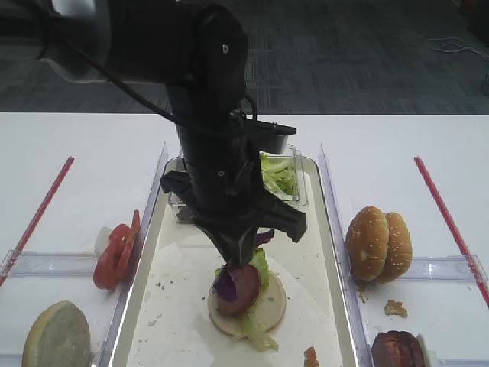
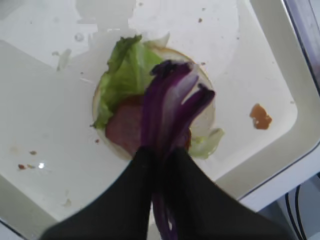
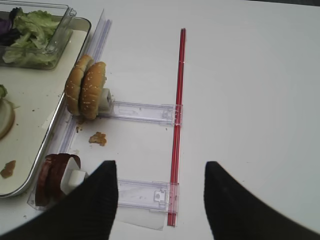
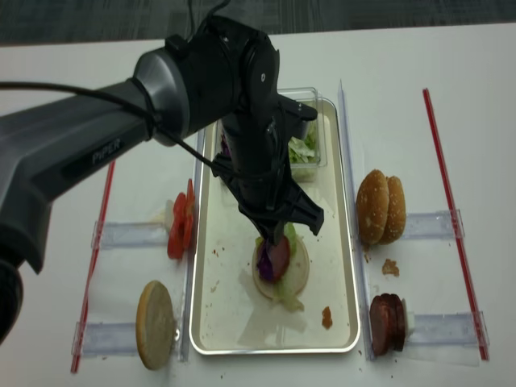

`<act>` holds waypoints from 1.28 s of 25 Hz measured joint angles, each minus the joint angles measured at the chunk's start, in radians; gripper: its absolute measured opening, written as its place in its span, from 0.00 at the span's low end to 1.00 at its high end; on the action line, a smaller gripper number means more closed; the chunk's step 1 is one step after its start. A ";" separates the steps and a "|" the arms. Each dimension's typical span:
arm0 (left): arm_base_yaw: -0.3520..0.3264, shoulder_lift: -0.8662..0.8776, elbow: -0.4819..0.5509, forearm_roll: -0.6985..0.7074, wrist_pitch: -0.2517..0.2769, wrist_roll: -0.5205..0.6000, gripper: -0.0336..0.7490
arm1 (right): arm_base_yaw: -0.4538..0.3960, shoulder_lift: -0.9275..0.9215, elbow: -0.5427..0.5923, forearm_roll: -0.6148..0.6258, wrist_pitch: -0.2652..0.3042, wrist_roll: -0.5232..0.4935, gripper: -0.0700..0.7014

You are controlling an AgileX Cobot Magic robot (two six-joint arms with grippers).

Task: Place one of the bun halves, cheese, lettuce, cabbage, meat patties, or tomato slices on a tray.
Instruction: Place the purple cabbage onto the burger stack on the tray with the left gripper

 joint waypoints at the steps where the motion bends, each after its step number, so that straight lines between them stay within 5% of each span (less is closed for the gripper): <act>1: 0.000 0.009 0.000 0.000 -0.016 0.000 0.14 | 0.000 0.000 0.000 0.000 0.000 0.000 0.63; 10: 0.000 0.077 0.000 0.000 -0.118 0.000 0.14 | 0.000 0.000 0.000 0.000 0.000 -0.004 0.63; 32: 0.000 0.095 0.000 0.004 -0.118 -0.002 0.14 | 0.000 0.000 0.000 0.000 0.000 -0.004 0.63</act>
